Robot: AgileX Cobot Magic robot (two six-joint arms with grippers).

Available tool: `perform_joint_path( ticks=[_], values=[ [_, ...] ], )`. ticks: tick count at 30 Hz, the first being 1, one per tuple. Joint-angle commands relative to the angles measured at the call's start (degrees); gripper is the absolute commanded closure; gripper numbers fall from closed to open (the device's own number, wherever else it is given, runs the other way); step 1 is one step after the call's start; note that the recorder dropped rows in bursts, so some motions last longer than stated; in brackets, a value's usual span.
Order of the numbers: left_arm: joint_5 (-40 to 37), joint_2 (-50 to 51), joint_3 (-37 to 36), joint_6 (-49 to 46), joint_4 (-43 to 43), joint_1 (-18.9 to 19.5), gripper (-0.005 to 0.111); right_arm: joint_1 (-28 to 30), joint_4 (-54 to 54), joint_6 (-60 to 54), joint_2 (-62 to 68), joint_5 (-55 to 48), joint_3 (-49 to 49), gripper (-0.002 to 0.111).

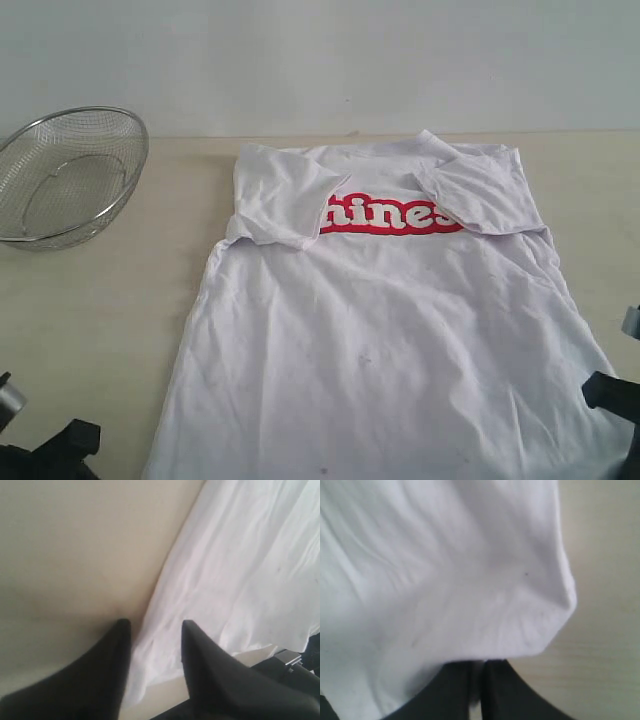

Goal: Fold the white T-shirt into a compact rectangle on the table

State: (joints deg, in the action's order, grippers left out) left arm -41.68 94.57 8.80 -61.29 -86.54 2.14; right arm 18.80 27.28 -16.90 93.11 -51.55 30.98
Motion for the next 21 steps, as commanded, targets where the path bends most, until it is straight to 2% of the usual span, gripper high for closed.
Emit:
perform_joint_path(
  ticks=[1,13,21],
  values=[
    [3.24,0.72,-1.42,-0.39,0.66,0.02,0.057,0.09,0.89,-1.47,-0.57,-0.45,0.45,0.108],
    [2.07,0.72,-2.46,-0.49,1.93,0.02,0.057,0.09,1.14,-1.58,-0.57,-0.56,0.45,0.108],
    [1.15,0.82,-2.46,-4.21,-3.2,-0.08,0.057,0.09,1.97,-2.48,-0.57,-0.65,0.45,0.108]
  ],
)
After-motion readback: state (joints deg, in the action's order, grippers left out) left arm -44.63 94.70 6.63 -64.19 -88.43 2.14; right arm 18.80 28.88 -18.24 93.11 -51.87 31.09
